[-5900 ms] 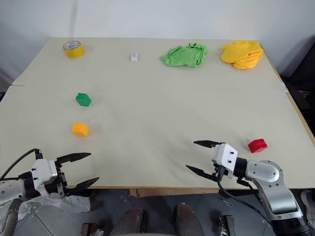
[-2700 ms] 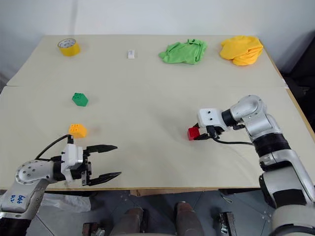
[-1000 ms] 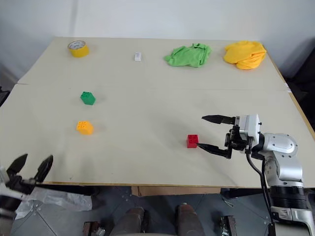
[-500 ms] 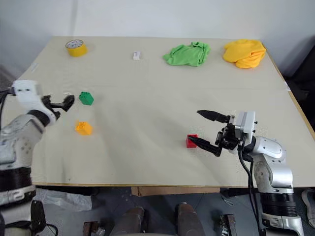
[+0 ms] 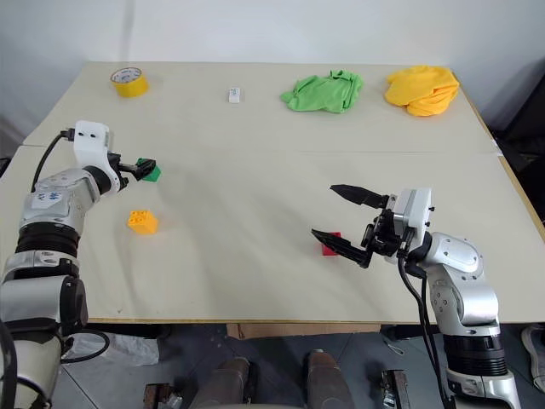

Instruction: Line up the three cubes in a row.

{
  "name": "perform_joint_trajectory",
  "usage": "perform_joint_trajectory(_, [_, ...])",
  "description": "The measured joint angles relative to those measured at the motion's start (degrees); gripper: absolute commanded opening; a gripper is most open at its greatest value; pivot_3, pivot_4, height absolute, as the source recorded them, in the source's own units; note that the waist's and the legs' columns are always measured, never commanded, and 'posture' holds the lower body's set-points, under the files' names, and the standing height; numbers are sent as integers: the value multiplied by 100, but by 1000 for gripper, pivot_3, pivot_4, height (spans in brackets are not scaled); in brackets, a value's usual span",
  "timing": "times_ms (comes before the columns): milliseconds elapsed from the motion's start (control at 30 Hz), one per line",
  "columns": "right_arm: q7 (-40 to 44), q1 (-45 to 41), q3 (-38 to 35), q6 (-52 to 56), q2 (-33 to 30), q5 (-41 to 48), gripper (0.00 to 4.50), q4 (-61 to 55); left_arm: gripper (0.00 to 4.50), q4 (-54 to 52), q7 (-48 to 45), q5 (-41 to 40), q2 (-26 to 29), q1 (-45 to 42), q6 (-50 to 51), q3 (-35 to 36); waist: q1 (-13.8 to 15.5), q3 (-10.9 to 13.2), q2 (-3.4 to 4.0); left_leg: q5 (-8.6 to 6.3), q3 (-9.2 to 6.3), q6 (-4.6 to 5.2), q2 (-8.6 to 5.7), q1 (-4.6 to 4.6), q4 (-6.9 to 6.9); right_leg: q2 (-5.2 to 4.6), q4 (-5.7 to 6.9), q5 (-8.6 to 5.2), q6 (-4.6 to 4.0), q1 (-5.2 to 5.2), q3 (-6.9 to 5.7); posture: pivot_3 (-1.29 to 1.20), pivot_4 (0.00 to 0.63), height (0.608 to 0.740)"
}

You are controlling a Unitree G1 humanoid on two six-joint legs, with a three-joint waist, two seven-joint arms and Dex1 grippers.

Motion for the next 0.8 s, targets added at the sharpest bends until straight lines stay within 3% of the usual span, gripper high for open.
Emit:
perform_joint_trajectory(67, [-22,21,0,-10,1,-1,4467,-36,4500,156,7,116,2,-73,-7,-5,5,0,0,0,0,0,0,-1,1,-1,2,0,0,-1,0,0,150,740])
perform_joint_trajectory(167, [-58,87,-1,-55,8,-27,4500,-57,3872,188,-123,177,7,-89,-45,-18,10,0,-1,0,0,1,-1,-2,1,-3,3,0,0,-1,0,0,150,740])
perform_joint_trajectory(433, [-94,208,0,-168,42,-79,4500,-55,1494,689,-232,247,4,-183,-356,42,7,0,-1,1,3,1,-1,-1,4,-3,11,0,0,-5,0,0,150,740])
perform_joint_trajectory(533, [-91,282,-7,-211,40,-90,4500,-52,1442,733,-578,232,0,-188,-772,75,11,-1,-2,1,4,2,-2,-2,5,-5,11,0,0,-4,-1,0,150,740])
perform_joint_trajectory(600, [-81,380,-60,-248,-7,-102,4500,-40,1442,554,-1324,-44,-62,-201,-1177,260,29,0,-3,1,2,2,-2,-6,7,-7,9,0,0,-5,-6,0,150,740])
perform_joint_trajectory(700, [-3,512,-275,-334,-207,-108,4500,6,1442,-147,-3011,-625,-84,-240,-1380,362,40,0,-3,1,-1,3,-7,-14,10,-13,1,0,0,-3,-17,0,150,740])
perform_joint_trajectory(800, [173,728,-656,-431,-579,-104,4500,177,1442,-1528,-4879,-952,50,-132,-1053,-171,18,-1,-2,-1,-1,7,-9,-12,5,-15,0,0,0,3,-16,0,150,740])
